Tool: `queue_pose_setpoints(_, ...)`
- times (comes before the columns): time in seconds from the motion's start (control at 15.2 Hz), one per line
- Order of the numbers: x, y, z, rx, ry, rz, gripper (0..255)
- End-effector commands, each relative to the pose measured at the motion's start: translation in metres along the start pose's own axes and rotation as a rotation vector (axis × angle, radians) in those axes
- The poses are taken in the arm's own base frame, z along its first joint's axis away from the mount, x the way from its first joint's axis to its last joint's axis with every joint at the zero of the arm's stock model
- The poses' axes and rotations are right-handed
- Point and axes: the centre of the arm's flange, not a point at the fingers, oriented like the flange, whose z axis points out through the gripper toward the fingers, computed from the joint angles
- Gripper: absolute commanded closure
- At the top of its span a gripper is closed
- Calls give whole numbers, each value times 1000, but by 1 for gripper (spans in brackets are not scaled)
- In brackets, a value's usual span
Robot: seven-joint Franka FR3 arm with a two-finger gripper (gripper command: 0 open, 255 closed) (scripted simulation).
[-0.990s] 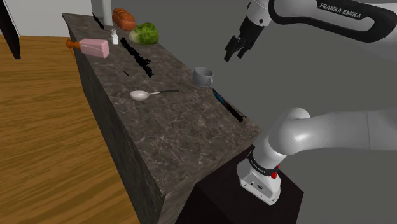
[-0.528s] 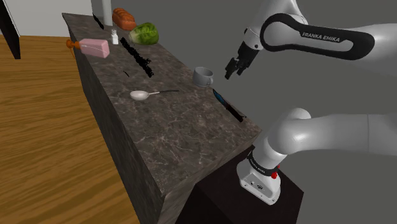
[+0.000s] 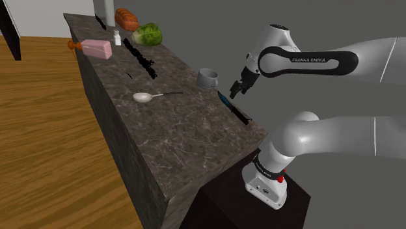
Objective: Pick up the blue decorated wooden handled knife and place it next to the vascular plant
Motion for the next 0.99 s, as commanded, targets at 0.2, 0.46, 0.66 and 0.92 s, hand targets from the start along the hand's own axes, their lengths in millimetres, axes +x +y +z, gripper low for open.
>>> queue_pose_setpoints(0.2, -14, 20, 55, 5, -28, 10, 0)
queue_pose_setpoints(0.46, -14, 20, 76, 5, -28, 10, 0)
queue_pose_setpoints(0.66, -15, 20, 92, 5, -28, 10, 0)
queue_pose_setpoints(0.92, -15, 20, 95, 5, -28, 10, 0)
